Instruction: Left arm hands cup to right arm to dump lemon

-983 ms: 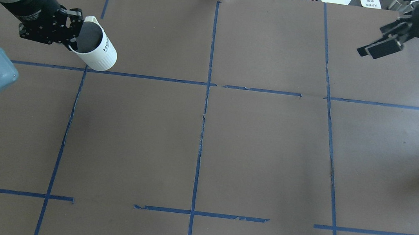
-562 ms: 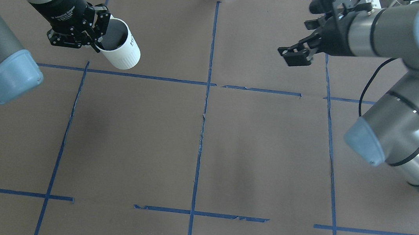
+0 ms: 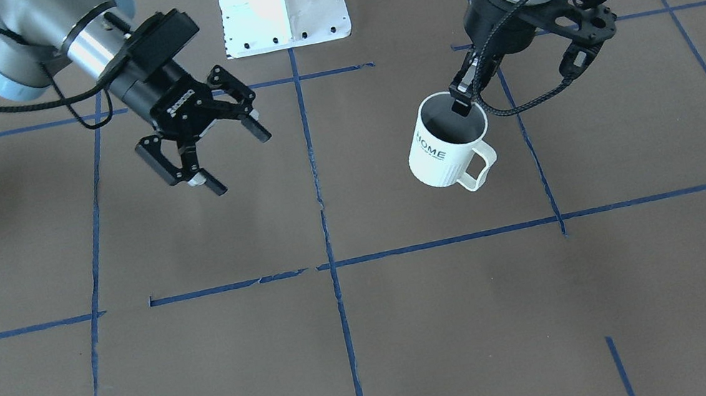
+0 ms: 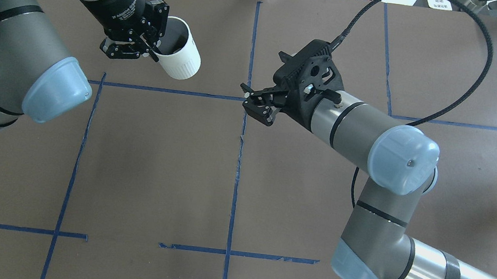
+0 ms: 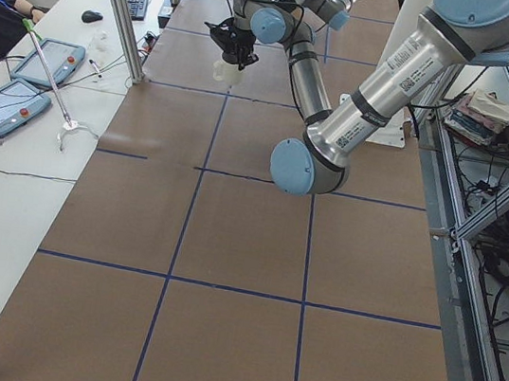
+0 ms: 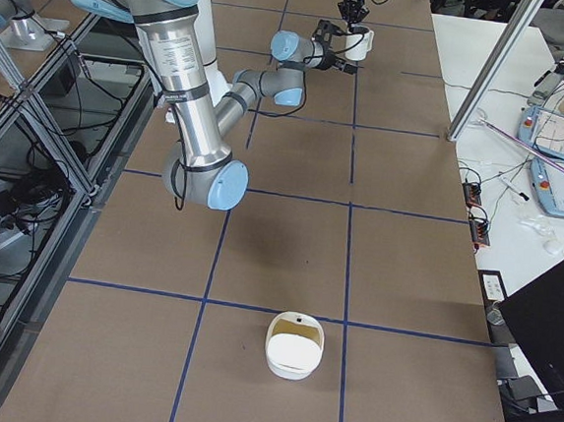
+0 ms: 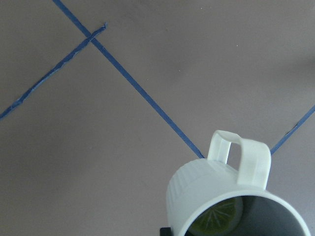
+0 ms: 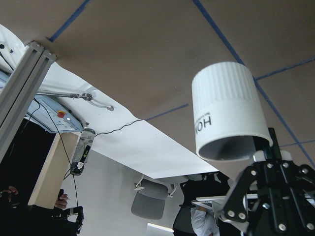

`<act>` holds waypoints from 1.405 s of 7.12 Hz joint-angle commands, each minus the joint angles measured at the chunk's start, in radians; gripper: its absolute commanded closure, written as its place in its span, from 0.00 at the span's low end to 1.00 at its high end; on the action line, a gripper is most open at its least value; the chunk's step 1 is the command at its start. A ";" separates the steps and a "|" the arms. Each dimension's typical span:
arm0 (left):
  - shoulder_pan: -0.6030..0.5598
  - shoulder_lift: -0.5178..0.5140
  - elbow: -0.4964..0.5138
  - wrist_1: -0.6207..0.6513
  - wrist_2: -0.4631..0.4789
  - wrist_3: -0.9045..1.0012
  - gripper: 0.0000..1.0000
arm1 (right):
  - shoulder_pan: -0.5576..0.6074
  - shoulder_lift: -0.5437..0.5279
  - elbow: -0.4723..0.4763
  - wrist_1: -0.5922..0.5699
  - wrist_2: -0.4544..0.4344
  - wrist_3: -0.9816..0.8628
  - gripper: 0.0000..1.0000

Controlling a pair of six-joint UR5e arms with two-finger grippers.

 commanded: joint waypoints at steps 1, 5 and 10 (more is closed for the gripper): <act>0.031 -0.024 -0.010 -0.002 -0.002 -0.036 0.98 | -0.049 0.044 -0.037 0.023 -0.053 -0.013 0.02; 0.077 -0.057 -0.041 -0.002 -0.008 -0.088 0.97 | -0.073 0.089 -0.071 0.037 -0.076 -0.032 0.02; 0.097 -0.064 -0.072 -0.005 -0.028 -0.086 0.96 | -0.080 0.089 -0.071 0.038 -0.092 -0.032 0.02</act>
